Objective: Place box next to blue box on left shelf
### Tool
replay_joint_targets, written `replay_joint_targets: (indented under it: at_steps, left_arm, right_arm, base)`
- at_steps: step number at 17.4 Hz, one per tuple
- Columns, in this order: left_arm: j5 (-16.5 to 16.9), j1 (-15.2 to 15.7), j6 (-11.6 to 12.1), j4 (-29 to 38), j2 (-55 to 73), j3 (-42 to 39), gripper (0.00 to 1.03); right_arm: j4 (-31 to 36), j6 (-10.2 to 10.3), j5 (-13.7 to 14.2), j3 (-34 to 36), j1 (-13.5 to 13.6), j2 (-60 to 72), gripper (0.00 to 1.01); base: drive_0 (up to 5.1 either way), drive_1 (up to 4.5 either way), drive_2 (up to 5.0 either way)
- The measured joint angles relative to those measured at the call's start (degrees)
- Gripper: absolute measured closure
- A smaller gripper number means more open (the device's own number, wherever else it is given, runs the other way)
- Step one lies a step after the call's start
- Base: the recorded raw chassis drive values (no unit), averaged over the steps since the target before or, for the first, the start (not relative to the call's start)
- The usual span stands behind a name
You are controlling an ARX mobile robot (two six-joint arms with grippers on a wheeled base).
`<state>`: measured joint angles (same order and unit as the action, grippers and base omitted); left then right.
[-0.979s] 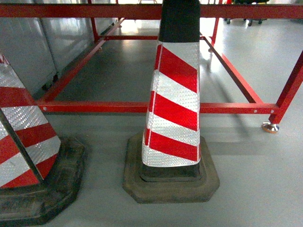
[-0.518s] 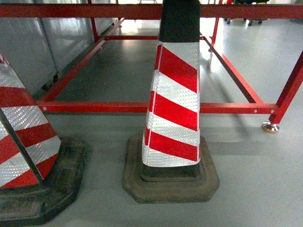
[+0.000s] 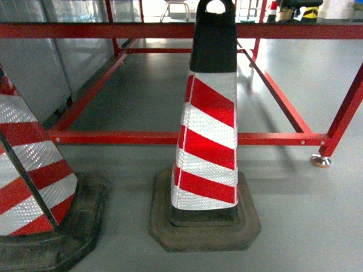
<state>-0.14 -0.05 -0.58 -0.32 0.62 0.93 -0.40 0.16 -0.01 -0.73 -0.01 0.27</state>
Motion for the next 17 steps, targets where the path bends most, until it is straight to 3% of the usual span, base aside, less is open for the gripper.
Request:
replay_joint_targets:
  at_steps: [17]
  left_arm:
    - [0.0,0.0,0.6,-0.1,0.0,0.0,0.05]
  right_arm:
    - [0.1,-0.1,0.0,0.0,0.0,0.0,0.03]
  base:
    - [0.0,0.0,0.0]
